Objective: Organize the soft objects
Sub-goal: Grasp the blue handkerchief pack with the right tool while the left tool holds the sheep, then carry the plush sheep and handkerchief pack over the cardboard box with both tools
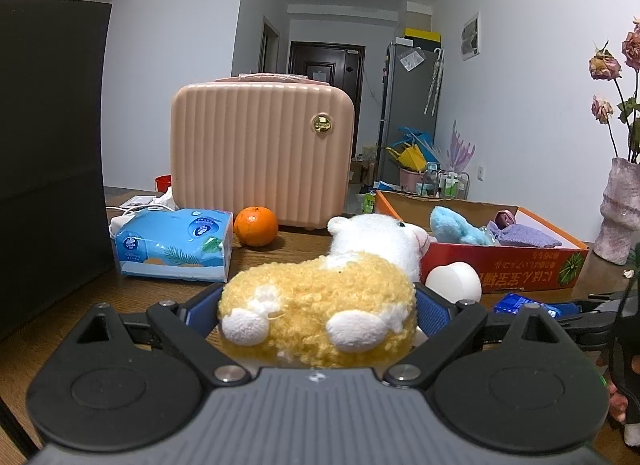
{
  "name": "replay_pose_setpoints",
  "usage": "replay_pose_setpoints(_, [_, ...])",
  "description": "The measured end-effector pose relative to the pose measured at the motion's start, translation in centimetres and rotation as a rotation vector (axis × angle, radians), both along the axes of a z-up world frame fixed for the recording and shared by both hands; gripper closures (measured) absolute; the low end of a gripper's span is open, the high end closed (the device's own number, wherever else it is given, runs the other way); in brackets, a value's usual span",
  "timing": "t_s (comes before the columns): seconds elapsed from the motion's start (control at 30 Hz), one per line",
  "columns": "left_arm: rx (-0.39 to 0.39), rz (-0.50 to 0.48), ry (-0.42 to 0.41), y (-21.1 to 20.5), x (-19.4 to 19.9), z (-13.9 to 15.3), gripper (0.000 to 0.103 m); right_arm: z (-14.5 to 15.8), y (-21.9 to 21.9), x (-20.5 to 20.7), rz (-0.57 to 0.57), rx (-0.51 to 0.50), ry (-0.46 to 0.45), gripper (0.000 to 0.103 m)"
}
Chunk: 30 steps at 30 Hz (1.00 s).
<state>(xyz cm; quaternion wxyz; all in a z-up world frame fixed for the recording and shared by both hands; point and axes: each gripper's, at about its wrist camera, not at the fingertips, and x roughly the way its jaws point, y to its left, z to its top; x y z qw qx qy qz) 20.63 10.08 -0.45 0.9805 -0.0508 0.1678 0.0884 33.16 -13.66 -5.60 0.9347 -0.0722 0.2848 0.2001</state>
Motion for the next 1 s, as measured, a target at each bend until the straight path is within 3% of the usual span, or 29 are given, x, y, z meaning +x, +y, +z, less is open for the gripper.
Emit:
replay_pose_setpoints(0.23, [0.003, 0.001, -0.009, -0.1, -0.2, 0.0, 0.007, 1.1, -1.1, -2.2, -0.027, 0.040, -0.070, 0.043])
replay_pose_setpoints(0.37, [0.005, 0.003, -0.011, -0.1, -0.2, 0.1, 0.007, 1.6, -1.8, -3.3, -0.038, 0.063, -0.099, 0.051])
replay_pose_setpoints(1.0, [0.001, 0.010, -0.023, -0.4, -0.2, 0.4, 0.007, 3.1, -3.4, -5.8, -0.062, 0.107, -0.180, 0.052])
